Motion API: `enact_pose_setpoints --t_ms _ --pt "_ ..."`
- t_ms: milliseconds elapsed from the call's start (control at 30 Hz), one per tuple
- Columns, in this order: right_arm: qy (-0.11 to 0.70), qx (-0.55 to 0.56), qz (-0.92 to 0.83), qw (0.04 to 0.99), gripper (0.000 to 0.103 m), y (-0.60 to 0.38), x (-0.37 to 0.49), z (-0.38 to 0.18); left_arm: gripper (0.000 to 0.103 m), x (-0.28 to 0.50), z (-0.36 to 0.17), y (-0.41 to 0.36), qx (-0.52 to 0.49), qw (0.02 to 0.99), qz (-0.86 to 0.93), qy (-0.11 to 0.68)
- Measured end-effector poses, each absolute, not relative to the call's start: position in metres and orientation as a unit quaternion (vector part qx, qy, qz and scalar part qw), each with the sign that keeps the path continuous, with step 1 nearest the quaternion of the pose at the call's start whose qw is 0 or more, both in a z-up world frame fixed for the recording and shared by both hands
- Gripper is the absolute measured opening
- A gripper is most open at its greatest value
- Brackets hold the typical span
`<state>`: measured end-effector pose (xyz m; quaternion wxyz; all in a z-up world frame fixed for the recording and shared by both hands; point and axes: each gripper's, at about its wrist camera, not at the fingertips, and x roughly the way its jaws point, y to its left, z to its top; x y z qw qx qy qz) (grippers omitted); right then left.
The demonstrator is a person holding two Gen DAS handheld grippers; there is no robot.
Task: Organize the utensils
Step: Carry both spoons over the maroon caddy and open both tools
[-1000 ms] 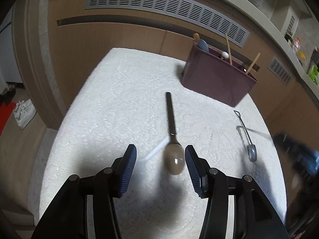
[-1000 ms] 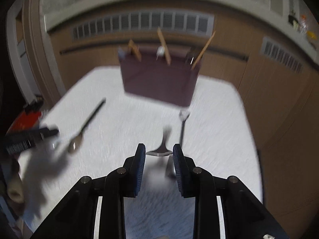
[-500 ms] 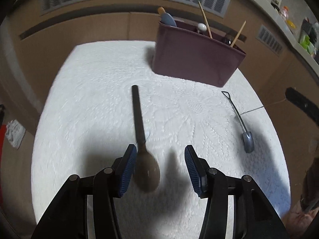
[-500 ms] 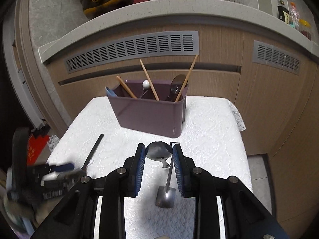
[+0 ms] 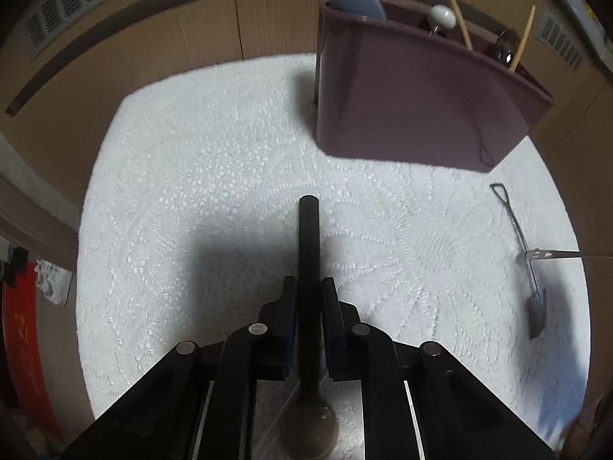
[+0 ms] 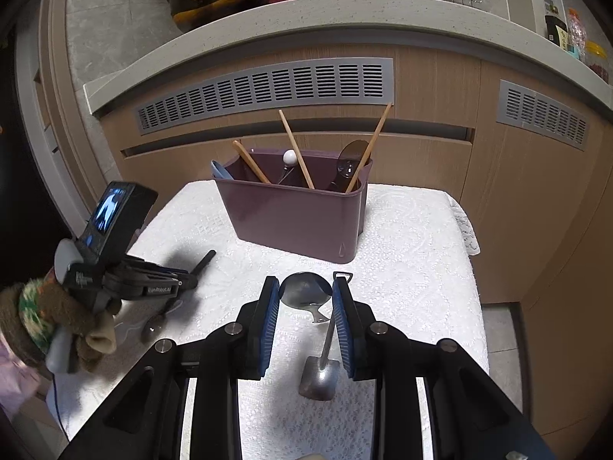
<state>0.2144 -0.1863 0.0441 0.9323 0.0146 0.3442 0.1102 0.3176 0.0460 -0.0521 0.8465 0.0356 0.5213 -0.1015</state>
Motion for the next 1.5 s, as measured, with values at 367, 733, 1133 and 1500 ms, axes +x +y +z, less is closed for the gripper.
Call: enact_pose_setpoints --t_ms 367,733,1133,1500 --pt "0.352 0.018 0.116 0.929 0.026 -0.189 0.208 0.055 0.012 0.235 0.033 0.063 -0.083 0.933 -0.134 0.325" --pt "0.232 0.015 0.128 0.964 0.026 -0.192 0.227 0.193 0.013 0.282 0.196 0.03 -0.102 0.966 -0.191 0.138" --pt "0.264 0.009 0.126 0.956 0.026 -0.189 0.303 0.193 0.013 0.367 0.172 0.012 -0.104 0.968 -0.176 0.143" --pt "0.346 0.032 0.134 0.928 0.026 -0.187 0.346 0.133 0.012 0.414 0.105 0.005 -0.131 0.96 -0.169 0.183"
